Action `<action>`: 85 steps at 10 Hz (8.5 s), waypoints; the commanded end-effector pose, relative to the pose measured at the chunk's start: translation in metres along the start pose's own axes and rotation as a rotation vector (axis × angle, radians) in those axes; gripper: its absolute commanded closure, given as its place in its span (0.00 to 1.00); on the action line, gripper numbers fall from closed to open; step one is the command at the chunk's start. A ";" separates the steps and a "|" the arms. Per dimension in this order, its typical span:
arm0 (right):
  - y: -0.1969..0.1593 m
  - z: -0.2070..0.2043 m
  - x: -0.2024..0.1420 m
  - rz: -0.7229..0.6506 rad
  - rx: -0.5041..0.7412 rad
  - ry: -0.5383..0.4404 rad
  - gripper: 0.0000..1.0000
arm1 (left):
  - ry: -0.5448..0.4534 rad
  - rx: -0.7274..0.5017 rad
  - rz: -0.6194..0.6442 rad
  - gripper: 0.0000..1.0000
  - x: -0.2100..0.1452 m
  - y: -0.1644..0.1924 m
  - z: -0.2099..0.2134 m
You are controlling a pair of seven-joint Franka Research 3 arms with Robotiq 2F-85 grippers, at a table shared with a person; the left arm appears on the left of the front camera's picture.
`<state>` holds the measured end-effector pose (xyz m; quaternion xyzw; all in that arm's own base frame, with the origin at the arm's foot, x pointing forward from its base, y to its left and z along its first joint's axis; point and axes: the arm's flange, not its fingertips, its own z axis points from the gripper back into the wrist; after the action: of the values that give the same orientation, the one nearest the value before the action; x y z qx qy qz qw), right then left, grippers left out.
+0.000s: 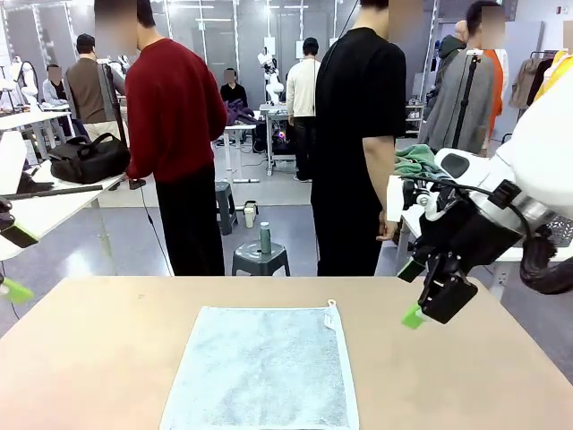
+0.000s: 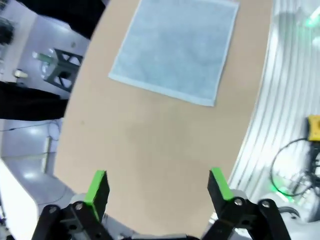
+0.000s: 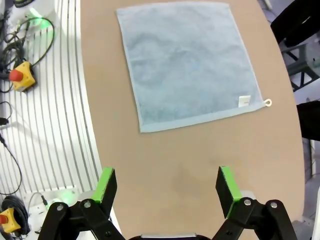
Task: Fold the towels and place them in the basket.
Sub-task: When a person lays out a Towel with hook on the table, fold it in half twice.
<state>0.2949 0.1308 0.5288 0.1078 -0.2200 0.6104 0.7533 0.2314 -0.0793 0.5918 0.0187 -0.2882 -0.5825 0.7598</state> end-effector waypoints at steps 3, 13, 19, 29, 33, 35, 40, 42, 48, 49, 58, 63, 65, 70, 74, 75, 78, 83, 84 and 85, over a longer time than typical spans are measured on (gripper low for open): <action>0.013 0.000 0.014 0.045 -0.023 0.016 0.00 | 0.040 0.047 -0.046 0.00 0.012 -0.008 0.001; 0.023 -0.133 0.072 0.264 0.158 0.388 0.00 | 0.338 -0.130 -0.296 0.00 0.060 -0.054 -0.164; 0.026 -0.212 0.047 0.244 0.174 0.442 0.00 | 0.337 -0.244 -0.220 0.00 0.044 -0.074 -0.255; 0.034 -0.266 0.015 0.103 0.156 0.446 0.00 | 0.319 -0.402 -0.176 0.00 0.027 -0.087 -0.320; 0.037 -0.275 0.008 0.078 0.149 0.444 0.00 | 0.277 -0.468 -0.175 0.00 0.020 -0.089 -0.326; 0.038 -0.278 0.006 0.078 0.158 0.454 0.00 | 0.274 -0.469 -0.176 0.00 0.020 -0.093 -0.330; 0.031 -0.272 0.013 0.090 0.190 0.436 0.00 | 0.309 -0.476 -0.167 0.00 0.039 -0.079 -0.329; 0.030 -0.269 0.016 0.111 0.182 0.434 0.00 | 0.286 -0.459 -0.194 0.00 0.047 -0.079 -0.327; 0.023 -0.275 0.000 0.085 0.150 0.445 0.00 | 0.272 -0.493 -0.209 0.00 0.052 -0.077 -0.337; 0.021 -0.278 0.000 0.085 0.143 0.441 0.00 | 0.278 -0.498 -0.209 0.00 0.050 -0.077 -0.343; 0.018 -0.278 -0.005 0.091 0.150 0.449 1.00 | 0.256 -0.492 -0.214 1.00 0.040 -0.076 -0.357; 0.016 -0.267 -0.005 0.079 0.144 0.465 1.00 | 0.257 -0.479 -0.206 1.00 0.040 -0.074 -0.350; 0.016 -0.247 0.001 0.074 0.151 0.421 1.00 | 0.224 -0.483 -0.214 1.00 0.045 -0.074 -0.335; 0.013 -0.188 0.029 0.069 0.153 0.360 1.00 | 0.152 -0.423 -0.196 1.00 0.069 -0.066 -0.292; 0.016 -0.193 0.030 0.076 0.144 0.380 1.00 | 0.176 -0.416 -0.201 1.00 0.080 -0.059 -0.304; 0.016 -0.193 0.030 0.076 0.144 0.380 1.00 | 0.176 -0.416 -0.201 1.00 0.080 -0.059 -0.304; 0.016 -0.190 0.029 0.074 0.149 0.380 0.89 | 0.176 -0.397 -0.231 0.98 0.100 -0.047 -0.295; -0.058 -0.177 0.065 0.021 0.163 0.393 0.89 | 0.166 -0.425 -0.229 0.98 0.172 0.022 -0.301; -0.074 -0.178 0.070 0.005 0.153 0.395 0.89 | 0.154 -0.411 -0.223 0.98 0.182 0.036 -0.306; -0.090 -0.178 0.073 -0.020 0.150 0.387 0.89 | 0.167 -0.398 -0.219 0.98 0.189 0.049 -0.312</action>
<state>0.4135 0.2454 0.4139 0.0501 -0.0345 0.6336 0.7713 0.4338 -0.3183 0.4272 -0.0638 -0.1132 -0.7062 0.6960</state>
